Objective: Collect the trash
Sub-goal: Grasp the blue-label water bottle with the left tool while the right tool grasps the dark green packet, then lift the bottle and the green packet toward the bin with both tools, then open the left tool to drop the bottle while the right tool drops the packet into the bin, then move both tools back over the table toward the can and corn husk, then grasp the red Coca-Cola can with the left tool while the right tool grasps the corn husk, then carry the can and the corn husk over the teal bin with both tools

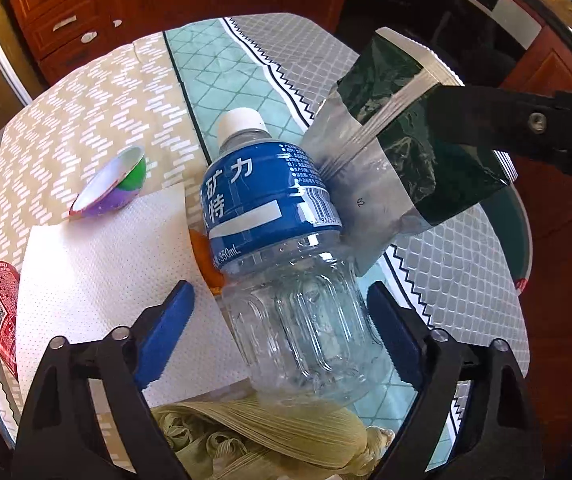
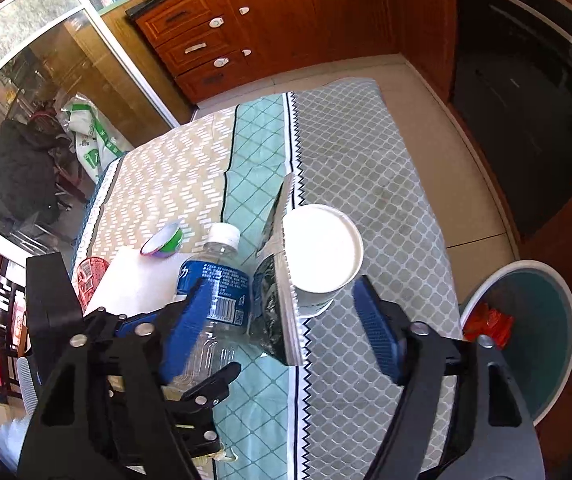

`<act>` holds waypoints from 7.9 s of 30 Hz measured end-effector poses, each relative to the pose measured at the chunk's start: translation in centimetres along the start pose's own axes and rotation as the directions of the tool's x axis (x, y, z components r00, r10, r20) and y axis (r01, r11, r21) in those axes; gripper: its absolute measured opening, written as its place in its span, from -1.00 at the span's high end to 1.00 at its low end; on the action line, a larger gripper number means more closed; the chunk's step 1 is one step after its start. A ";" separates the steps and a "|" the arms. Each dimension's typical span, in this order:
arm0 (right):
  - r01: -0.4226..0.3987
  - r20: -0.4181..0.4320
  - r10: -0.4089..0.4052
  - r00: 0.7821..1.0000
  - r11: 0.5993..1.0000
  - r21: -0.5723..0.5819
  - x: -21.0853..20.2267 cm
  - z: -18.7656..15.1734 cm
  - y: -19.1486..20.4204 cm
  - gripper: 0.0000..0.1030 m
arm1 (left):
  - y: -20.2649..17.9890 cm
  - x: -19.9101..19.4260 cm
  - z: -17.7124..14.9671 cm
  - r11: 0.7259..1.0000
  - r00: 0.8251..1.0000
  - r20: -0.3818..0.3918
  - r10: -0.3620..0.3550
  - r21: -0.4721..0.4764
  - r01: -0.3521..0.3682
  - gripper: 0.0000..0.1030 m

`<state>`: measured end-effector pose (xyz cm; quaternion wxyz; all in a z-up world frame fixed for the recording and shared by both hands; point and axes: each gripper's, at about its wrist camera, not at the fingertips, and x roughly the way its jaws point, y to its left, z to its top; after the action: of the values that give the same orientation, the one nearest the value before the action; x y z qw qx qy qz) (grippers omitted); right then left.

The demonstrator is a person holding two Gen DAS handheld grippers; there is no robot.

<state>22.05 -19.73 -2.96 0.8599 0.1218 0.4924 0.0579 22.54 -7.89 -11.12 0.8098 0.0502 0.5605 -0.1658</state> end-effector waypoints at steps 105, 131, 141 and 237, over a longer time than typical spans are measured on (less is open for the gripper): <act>0.131 0.060 -0.172 0.983 0.898 0.421 -9.5 -12.7 -24.4 -0.56 | -22.2 0.7 2.8 0.941 0.982 -0.099 -0.162 0.283 0.184 -0.86; 0.145 0.018 -0.163 0.986 0.916 0.375 -9.8 -11.6 -17.2 -0.70 | -13.9 -4.9 -0.7 0.968 0.986 -0.025 -0.167 0.184 0.169 -0.90; 0.101 -0.022 -0.099 0.995 0.960 0.263 -7.4 -11.4 -9.3 -0.70 | -4.9 -7.8 -3.9 0.994 0.996 0.030 -0.088 0.071 0.085 -0.90; 0.053 0.126 -0.092 0.988 0.958 0.281 -10.5 -11.3 -8.4 -0.01 | -1.6 -11.5 -5.1 0.996 0.990 0.128 -0.057 0.081 0.047 -0.10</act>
<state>6.81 -28.39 -1.90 0.8678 0.2264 0.4392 -0.0515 13.79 -5.59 -2.19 0.8375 0.0562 0.5006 -0.2115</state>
